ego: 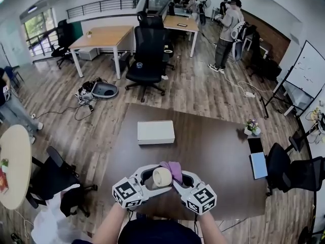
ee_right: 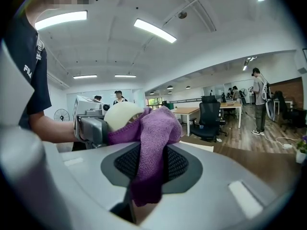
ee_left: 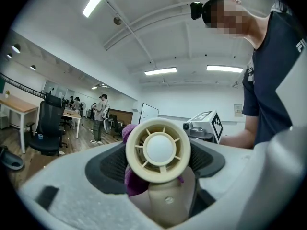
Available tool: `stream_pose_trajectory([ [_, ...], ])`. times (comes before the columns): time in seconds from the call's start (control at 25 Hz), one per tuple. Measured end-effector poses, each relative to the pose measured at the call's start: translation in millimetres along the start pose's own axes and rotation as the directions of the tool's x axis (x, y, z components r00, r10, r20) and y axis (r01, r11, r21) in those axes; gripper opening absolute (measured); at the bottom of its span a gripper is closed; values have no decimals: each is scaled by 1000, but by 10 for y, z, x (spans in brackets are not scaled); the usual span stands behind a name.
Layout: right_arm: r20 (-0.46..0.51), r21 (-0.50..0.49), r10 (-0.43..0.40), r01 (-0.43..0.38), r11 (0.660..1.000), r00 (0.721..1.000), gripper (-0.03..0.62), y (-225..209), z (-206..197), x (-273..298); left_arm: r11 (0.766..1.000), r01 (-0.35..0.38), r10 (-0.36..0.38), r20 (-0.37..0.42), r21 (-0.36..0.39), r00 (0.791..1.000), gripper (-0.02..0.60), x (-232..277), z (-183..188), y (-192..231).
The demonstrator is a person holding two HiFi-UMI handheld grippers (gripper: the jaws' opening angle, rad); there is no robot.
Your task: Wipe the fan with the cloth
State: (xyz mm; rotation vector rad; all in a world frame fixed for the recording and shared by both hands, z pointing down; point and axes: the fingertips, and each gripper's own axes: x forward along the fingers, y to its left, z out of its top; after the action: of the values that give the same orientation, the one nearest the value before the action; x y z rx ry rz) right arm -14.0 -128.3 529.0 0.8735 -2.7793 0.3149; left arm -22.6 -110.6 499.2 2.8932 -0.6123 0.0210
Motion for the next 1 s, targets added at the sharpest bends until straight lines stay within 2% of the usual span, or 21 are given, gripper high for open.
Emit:
stream_pose_trajectory([
  [0.56, -49, -83, -19, 15, 996, 999, 115, 133, -161, 0, 1000, -9, 10, 72, -14, 997, 377, 51, 251, 55],
  [0.76, -105, -136, -5, -9, 991, 995, 115, 271, -269, 1, 999, -20, 23, 78, -33, 997, 377, 46, 300, 62],
  [1.0, -100, -193, -8, -12, 981, 995, 117, 296, -231, 88, 999, -44, 45, 92, -10, 995, 377, -12, 402, 189],
])
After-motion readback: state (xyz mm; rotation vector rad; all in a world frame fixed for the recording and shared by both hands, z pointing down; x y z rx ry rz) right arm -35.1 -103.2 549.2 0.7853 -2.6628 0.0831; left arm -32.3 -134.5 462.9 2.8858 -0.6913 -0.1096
